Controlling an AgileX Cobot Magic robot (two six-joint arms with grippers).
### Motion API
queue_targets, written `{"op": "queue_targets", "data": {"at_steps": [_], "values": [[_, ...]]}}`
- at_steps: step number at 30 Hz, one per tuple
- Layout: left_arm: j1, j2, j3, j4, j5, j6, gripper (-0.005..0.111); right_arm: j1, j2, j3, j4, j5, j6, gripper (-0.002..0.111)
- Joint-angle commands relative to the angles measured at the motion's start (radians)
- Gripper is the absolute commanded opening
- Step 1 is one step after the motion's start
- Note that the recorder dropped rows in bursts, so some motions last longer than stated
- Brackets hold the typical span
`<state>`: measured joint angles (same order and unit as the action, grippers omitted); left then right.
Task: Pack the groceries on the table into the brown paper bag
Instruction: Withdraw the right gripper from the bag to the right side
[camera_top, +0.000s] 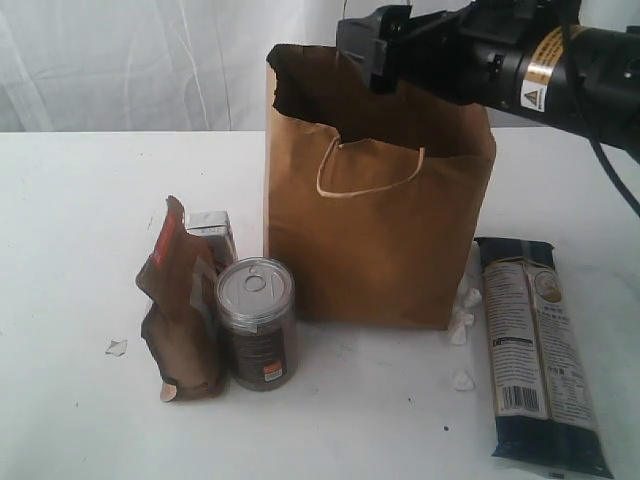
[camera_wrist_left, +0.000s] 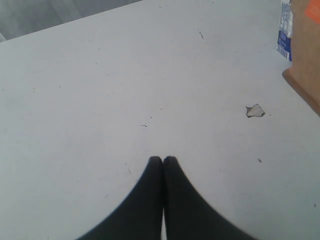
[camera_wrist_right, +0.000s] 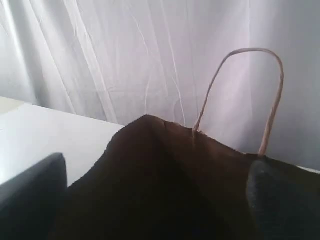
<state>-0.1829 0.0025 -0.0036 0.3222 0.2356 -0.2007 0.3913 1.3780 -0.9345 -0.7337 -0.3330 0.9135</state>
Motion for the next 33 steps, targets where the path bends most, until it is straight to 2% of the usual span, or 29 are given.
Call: {"op": "queue_targets", "data": {"at_steps": [1, 6, 10, 13, 18, 21, 24, 26, 27, 29, 33], "values": [[0.004, -0.003, 0.004, 0.0, -0.003, -0.003, 0.0, -0.006, -0.041, -0.006, 0.005, -0.002, 0.004, 0.09], [0.004, -0.003, 0.004, 0.0, -0.003, -0.003, 0.0, -0.053, -0.1, -0.006, 0.019, 0.094, -0.109, 0.09], [0.004, -0.003, 0.004, 0.0, -0.003, -0.003, 0.0, -0.107, -0.157, -0.006, 0.065, 0.342, -0.215, 0.084], [0.004, -0.003, 0.004, 0.0, -0.003, -0.003, 0.0, -0.137, -0.198, 0.003, 0.067, 0.457, -0.241, 0.073], [0.004, -0.003, 0.004, 0.0, -0.003, -0.003, 0.0, -0.208, -0.271, 0.049, 0.224, 0.468, -0.44, 0.044], [0.004, -0.003, 0.004, 0.0, -0.003, -0.003, 0.0, -0.264, -0.315, 0.086, 0.437, 0.47, -0.735, 0.023], [0.004, -0.003, 0.004, 0.0, -0.003, -0.003, 0.0, -0.307, -0.36, 0.136, 0.689, 0.523, -1.218, 0.002], [0.004, -0.003, 0.004, 0.0, -0.003, -0.003, 0.0, -0.324, -0.388, 0.188, 0.811, 0.561, -1.511, 0.0], [0.004, -0.003, 0.004, 0.0, -0.003, -0.003, 0.0, -0.328, -0.406, 0.22, 0.858, 0.574, -1.592, 0.0], [0.004, -0.003, 0.004, 0.0, -0.003, -0.003, 0.0, -0.332, -0.444, 0.285, 0.916, 0.565, -1.596, 0.0], [0.004, -0.003, 0.004, 0.0, -0.003, -0.003, 0.0, -0.332, -0.549, 0.429, 0.916, 0.529, -1.362, 0.0]]}}
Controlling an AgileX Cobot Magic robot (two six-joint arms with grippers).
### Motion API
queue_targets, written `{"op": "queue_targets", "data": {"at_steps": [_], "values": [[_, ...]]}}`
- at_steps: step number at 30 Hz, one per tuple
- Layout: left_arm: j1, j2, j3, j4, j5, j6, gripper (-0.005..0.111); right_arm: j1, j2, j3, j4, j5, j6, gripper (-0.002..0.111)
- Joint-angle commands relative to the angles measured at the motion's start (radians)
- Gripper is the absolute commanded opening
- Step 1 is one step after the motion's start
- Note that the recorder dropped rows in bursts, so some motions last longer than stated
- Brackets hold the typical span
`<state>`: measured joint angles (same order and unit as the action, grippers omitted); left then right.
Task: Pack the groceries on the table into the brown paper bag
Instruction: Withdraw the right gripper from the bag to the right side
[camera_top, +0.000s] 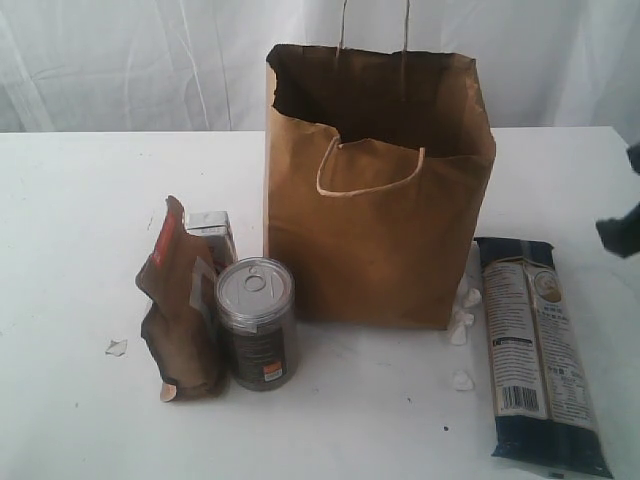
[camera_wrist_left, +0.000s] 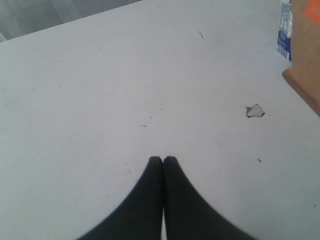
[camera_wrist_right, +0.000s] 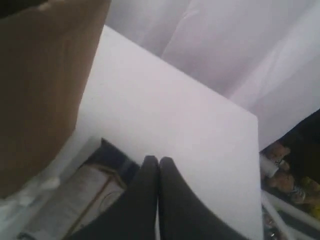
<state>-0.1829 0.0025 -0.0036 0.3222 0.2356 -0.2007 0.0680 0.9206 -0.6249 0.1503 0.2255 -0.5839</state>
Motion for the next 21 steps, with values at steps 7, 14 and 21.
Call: {"op": "queue_targets", "data": {"at_steps": [7, 14, 21], "values": [[0.004, -0.003, 0.004, 0.0, -0.003, -0.003, 0.0, -0.009, -0.333, 0.361, 0.054, -0.091, 0.439, 0.0], [0.004, -0.003, 0.004, 0.0, -0.003, -0.003, 0.0, -0.009, -0.594, 0.527, 0.099, -0.531, 0.346, 0.0], [0.004, -0.003, 0.004, 0.0, -0.003, -0.003, 0.0, -0.009, -0.818, 0.517, 0.078, -0.511, 0.153, 0.0]]}}
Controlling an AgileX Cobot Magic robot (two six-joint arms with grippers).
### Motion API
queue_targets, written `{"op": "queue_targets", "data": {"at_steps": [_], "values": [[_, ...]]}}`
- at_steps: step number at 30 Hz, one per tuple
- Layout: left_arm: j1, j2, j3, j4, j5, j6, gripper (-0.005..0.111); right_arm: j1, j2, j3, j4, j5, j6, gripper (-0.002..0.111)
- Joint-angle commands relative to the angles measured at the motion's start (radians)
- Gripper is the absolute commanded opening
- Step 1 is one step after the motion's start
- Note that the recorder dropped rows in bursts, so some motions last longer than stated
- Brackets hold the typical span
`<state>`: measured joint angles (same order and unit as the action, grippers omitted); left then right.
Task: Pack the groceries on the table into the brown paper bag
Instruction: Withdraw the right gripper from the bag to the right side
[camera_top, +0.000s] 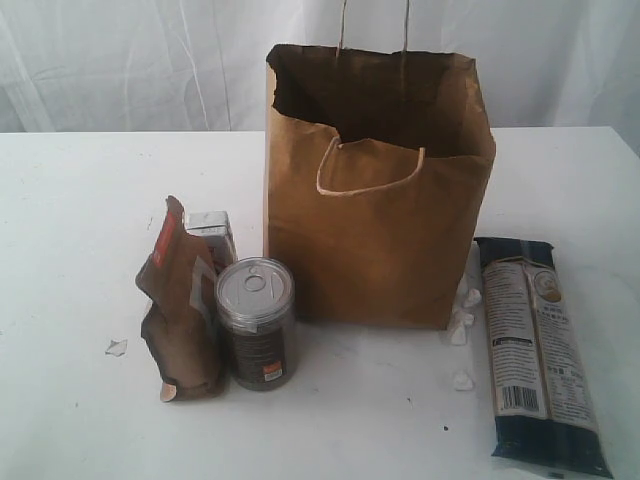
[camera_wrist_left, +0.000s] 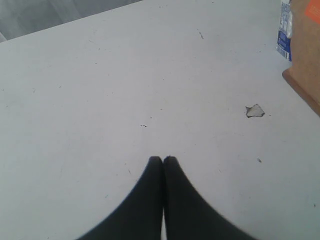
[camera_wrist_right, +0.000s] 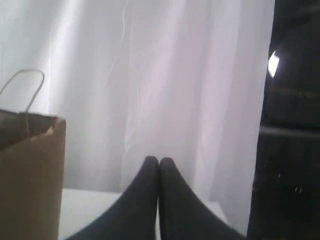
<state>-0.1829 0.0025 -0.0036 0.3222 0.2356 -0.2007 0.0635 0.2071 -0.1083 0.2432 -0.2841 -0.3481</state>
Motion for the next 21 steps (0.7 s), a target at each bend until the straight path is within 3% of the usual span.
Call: {"op": "queue_targets", "data": {"at_steps": [1, 4, 10, 15, 21], "values": [[0.004, -0.003, 0.004, 0.0, -0.003, -0.003, 0.0, -0.005, -0.132, 0.001, -0.014, 0.034, -0.082, 0.0], [0.004, -0.003, 0.004, 0.0, -0.003, -0.003, 0.0, -0.005, -0.192, 0.001, -0.012, 0.21, -0.082, 0.0], [0.004, -0.003, 0.004, 0.0, -0.003, -0.003, 0.0, -0.005, -0.207, 0.009, -0.01, 0.271, -0.092, 0.0], [0.004, -0.003, 0.004, 0.0, -0.003, -0.003, 0.0, -0.005, -0.207, 0.024, -0.008, 0.602, 0.069, 0.0], [0.004, -0.003, 0.004, 0.0, -0.003, -0.003, 0.0, -0.005, -0.206, 0.063, -0.012, 0.546, 0.173, 0.0]]}}
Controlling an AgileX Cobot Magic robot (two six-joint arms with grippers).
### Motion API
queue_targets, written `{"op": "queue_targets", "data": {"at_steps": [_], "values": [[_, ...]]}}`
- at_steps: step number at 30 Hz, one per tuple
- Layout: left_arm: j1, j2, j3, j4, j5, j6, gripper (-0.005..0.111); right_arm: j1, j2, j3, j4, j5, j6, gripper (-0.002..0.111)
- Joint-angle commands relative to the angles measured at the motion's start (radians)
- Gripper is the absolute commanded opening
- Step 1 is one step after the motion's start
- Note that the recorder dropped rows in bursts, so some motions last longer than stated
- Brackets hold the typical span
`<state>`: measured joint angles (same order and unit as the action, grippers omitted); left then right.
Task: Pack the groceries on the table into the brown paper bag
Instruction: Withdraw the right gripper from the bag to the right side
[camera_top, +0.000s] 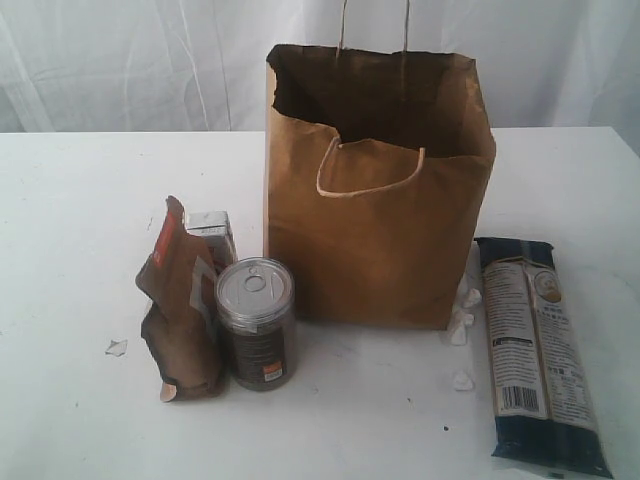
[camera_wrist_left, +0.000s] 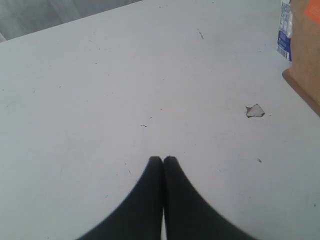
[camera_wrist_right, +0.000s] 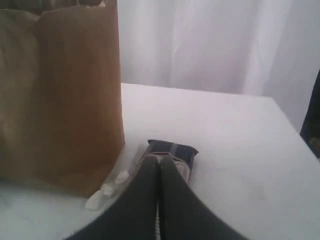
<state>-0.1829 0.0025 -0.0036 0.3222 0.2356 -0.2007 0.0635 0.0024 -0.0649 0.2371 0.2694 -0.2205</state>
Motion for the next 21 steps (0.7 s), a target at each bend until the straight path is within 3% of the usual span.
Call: {"op": "queue_targets", "data": {"at_steps": [1, 5, 10, 12, 17, 19, 21], "values": [[0.004, -0.003, 0.004, 0.0, -0.003, -0.003, 0.0, -0.005, -0.002, 0.02, -0.006, -0.005, 0.045, 0.0], [0.003, -0.003, 0.004, -0.034, -0.042, -0.022, 0.0, -0.005, -0.002, 0.02, -0.006, -0.006, 0.045, 0.0], [0.003, -0.003, 0.004, -0.313, -0.297, -0.29, 0.0, -0.005, -0.002, 0.02, -0.006, 0.002, 0.045, 0.0], [0.003, -0.003, 0.004, -0.322, -0.397, -0.339, 0.0, -0.005, -0.002, 0.02, -0.006, 0.0, 0.045, 0.0], [0.003, -0.003, 0.004, -0.322, -0.497, -0.319, 0.0, -0.005, -0.002, 0.02, -0.006, -0.004, 0.045, 0.0], [0.003, -0.003, 0.004, -0.322, -0.708, -0.271, 0.0, -0.005, -0.002, 0.02, -0.006, -0.007, 0.045, 0.0], [0.003, -0.003, -0.001, -0.426, -0.941, -0.156, 0.0, -0.005, -0.002, 0.02, -0.004, -0.007, 0.045, 0.0]]}}
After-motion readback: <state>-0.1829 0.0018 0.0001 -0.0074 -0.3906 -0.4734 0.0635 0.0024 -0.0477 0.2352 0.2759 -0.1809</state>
